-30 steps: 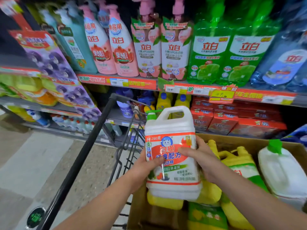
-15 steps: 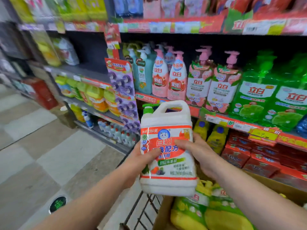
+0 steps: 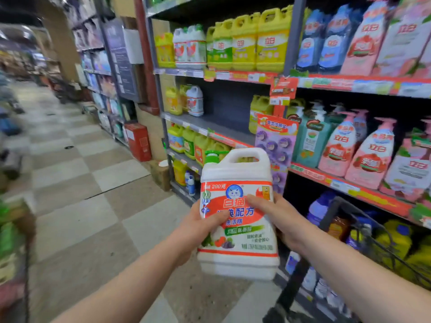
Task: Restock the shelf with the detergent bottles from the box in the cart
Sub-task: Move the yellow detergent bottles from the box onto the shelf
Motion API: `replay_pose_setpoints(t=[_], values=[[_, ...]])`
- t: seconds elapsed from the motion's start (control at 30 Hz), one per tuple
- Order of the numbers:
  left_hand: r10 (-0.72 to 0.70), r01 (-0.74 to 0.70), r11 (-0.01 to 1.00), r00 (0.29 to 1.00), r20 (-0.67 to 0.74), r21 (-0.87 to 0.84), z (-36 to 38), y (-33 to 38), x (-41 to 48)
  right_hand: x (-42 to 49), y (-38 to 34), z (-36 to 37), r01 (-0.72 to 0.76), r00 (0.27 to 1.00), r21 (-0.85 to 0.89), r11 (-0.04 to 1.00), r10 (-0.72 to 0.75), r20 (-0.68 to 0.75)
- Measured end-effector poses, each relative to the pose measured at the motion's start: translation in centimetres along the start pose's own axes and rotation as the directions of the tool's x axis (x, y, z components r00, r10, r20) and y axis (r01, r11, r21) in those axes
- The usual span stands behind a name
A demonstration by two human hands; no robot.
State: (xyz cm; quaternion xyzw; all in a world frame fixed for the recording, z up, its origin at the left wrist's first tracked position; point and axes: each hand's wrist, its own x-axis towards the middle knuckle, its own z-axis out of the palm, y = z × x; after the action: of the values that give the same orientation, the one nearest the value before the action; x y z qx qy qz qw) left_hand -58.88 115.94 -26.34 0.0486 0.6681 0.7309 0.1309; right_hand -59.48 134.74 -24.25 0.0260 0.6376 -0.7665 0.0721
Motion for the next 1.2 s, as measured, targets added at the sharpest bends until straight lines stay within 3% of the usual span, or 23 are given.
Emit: replay_pose_setpoints(t=[0.27, 0.6, 1.2], values=[[0.023, -0.023, 1.0, 0.988, -0.156, -0.004, -14.6, 1.6, -2.3, 5.8, 1.7, 14.6, 0.0, 0.986, -0.046, 0.999, 0.008, 0.165], [0.02, -0.036, 0.997, 0.973, -0.231, -0.063, -24.9, 1.7, 0.7, 14.9, 3.0, 23.4, -0.023, 0.952, -0.156, 0.987, 0.07, 0.3], [0.061, -0.067, 0.998, 0.971, -0.23, -0.018, -41.1, 7.4, 28.8, 46.9, -0.5, 30.6, -0.013, 0.927, -0.072, 0.997, 0.039, 0.373]])
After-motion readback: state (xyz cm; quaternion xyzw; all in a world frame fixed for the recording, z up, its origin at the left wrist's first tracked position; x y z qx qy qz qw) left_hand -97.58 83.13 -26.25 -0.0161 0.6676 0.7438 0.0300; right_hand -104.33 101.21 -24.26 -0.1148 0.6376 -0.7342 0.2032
